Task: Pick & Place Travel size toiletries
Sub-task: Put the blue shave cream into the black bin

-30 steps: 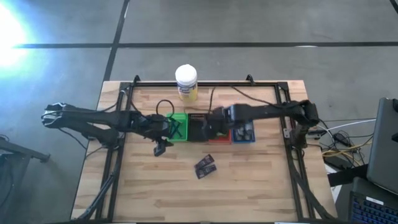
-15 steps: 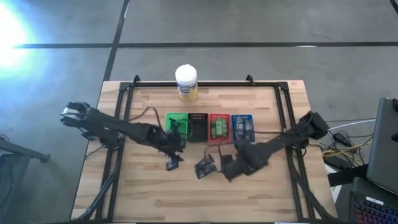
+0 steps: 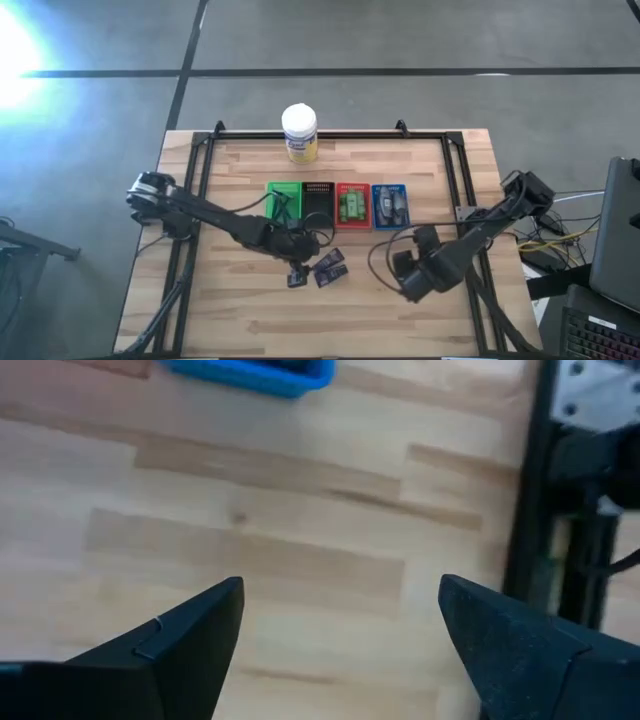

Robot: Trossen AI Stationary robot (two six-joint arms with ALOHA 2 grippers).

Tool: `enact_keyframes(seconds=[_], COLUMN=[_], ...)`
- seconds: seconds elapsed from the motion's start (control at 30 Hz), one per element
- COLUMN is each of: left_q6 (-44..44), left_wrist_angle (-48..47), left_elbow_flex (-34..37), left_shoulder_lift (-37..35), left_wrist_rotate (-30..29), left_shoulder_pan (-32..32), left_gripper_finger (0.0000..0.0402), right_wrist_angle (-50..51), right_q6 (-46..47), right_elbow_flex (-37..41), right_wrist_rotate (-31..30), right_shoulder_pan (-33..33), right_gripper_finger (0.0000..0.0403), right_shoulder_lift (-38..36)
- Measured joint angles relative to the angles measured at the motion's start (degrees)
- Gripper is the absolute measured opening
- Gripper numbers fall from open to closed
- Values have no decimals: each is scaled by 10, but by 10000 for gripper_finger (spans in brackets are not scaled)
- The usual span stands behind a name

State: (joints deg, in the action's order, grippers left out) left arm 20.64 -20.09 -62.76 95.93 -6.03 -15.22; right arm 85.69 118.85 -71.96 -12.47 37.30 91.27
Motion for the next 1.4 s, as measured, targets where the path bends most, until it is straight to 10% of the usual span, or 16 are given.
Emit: enact_keyframes(seconds=[0.63, 1.1, 1.4], left_q6=[144, 118, 328], left_wrist_angle=[-40, -48, -88], left_elbow_flex=[-94, -102, -106], left_shoulder_lift=[160, 156, -8], left_wrist_rotate=[-16, -19, -208], left_shoulder_pan=[0, 9, 36], left_gripper_finger=[271, 117, 117], right_wrist_angle=[-62, -66, -66], right_q6=[-16, -28, -11], right_elbow_flex=[150, 160, 152], right_wrist_rotate=[-42, -57, -58], right_shoulder_pan=[19, 18, 18], right_gripper_finger=[345, 298, 276], right_shoulder_lift=[-99, -105, -105])
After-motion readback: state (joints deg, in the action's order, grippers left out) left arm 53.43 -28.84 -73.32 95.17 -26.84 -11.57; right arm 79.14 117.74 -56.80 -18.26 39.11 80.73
